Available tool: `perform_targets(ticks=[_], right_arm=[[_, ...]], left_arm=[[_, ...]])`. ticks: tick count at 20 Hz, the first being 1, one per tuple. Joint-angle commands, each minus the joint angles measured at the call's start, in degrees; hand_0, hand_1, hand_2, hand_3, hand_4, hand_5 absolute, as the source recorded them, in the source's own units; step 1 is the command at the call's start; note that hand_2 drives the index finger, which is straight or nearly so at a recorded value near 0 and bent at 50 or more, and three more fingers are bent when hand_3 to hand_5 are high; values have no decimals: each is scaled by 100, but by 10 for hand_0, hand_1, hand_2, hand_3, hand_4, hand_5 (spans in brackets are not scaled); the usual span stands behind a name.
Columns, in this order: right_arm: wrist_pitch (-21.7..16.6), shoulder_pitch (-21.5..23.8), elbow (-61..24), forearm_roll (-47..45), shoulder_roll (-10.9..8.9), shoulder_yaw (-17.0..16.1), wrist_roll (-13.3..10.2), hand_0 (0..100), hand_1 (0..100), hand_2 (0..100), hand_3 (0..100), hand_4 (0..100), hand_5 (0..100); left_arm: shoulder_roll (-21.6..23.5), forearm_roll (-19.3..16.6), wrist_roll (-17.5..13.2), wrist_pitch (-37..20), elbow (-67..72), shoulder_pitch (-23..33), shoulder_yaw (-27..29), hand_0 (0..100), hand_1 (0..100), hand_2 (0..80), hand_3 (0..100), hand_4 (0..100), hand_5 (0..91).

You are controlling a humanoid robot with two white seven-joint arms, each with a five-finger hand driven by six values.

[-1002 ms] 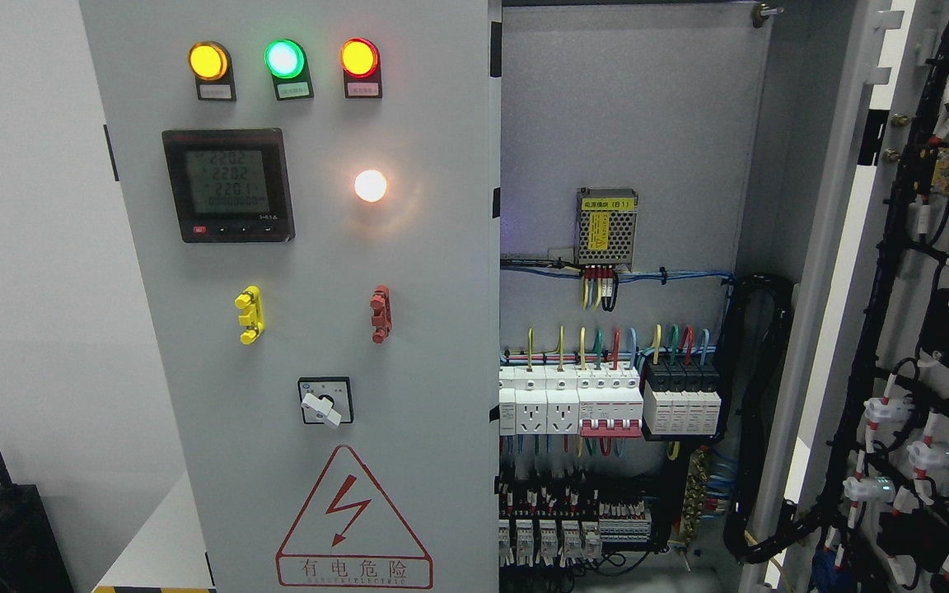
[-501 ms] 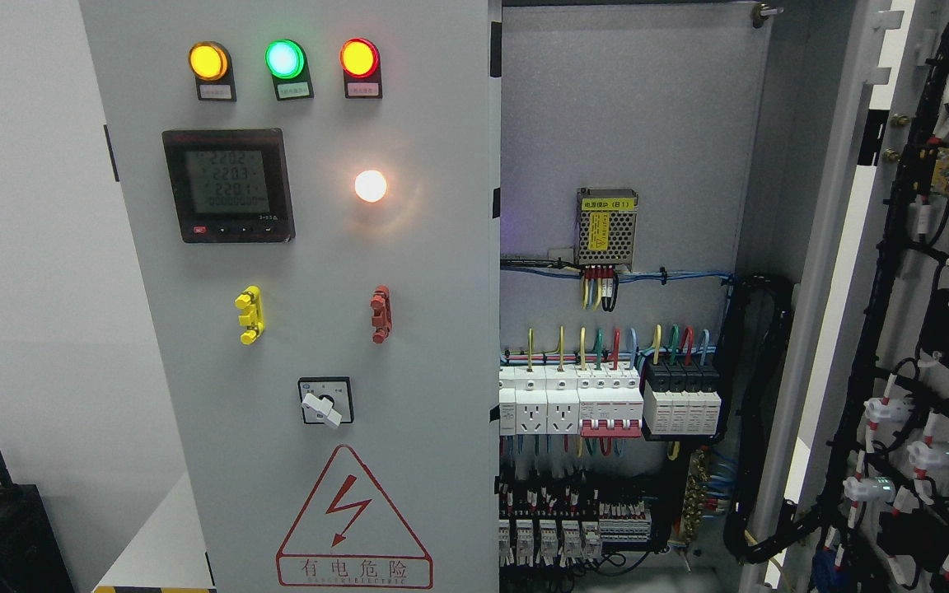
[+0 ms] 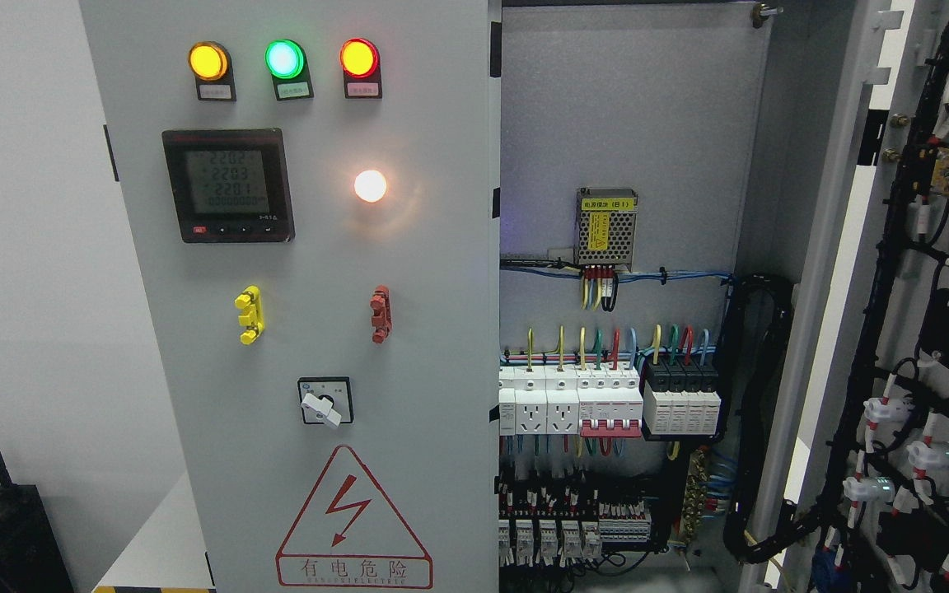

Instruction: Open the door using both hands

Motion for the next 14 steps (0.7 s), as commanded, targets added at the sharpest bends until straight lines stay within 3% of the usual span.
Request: perform_targets(ticks=[1,9,14], right_arm=[[-21,-420,-898,30,-99,39,141,0,0,0,0,0,0],[-39,-878,-1468,21,-99,13,88,0,0,0,0,0,0],[-48,-1396,-1671,21,-99,4,88,0,0,0,0,0,0]], left_arm=[[-10,-8,0,-3,-192,-4,133,0,0,0,0,43,0],[-98,-8,-8,-3,-201,-75,160,0,0,0,0,43,0],[-142,0,-8,-3,-192,-303,177,0,0,0,0,44,0]])
